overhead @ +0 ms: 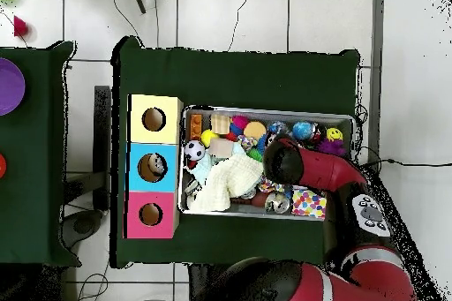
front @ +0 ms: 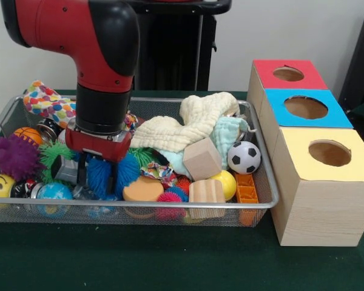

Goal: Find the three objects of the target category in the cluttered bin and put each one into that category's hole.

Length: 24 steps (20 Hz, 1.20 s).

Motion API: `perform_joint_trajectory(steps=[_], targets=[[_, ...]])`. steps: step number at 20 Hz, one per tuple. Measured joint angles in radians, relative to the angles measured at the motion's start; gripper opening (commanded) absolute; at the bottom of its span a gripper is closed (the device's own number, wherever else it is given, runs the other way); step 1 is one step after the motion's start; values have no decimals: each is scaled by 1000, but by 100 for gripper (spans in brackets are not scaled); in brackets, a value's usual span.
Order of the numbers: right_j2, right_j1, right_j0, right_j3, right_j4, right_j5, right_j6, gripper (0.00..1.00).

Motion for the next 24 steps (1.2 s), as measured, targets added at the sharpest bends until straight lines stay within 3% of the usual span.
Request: perform_joint_trajectory(steps=[24], targets=[[-1, -1, -27, -7, 0, 32, 0, 100]])
